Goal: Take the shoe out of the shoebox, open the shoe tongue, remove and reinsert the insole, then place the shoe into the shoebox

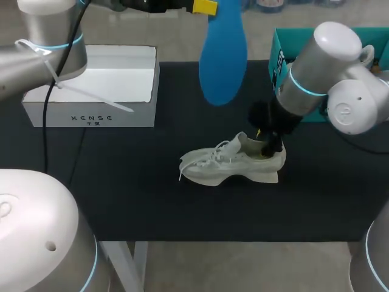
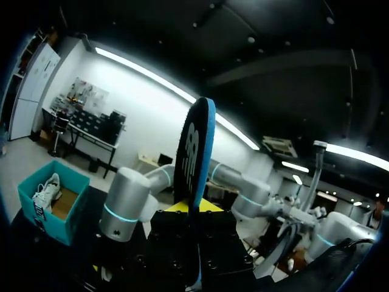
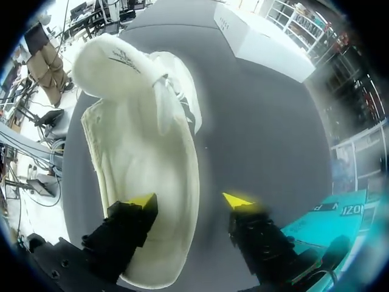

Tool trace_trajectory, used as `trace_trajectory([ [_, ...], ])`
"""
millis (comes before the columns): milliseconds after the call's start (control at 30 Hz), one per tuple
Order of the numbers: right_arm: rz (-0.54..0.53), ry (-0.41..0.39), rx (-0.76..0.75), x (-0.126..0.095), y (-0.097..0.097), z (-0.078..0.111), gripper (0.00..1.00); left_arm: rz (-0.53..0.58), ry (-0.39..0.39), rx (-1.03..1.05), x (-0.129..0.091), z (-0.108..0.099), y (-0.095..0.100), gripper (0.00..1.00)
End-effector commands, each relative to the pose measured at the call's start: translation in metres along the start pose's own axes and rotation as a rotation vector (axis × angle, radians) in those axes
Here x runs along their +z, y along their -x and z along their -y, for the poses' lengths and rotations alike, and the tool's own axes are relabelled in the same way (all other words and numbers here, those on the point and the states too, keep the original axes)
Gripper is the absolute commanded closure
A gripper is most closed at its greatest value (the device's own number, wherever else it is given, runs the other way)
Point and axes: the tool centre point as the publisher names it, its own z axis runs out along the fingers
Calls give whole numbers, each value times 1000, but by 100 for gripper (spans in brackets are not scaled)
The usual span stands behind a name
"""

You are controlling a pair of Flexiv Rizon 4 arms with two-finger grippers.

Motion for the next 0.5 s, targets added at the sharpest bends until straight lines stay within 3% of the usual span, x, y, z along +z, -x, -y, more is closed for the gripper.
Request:
trace_trajectory([
  [33,-8,-11,-2,5,4,-2,100,3,0,-1,0,0,-1,100],
  [333,-13,-15,-3,2,4,-2,100,3,0,-1,0,0,-1,100],
  [500,16,-2,1,-17,2,-3,100,3,0,-1,0,0,-1,100],
])
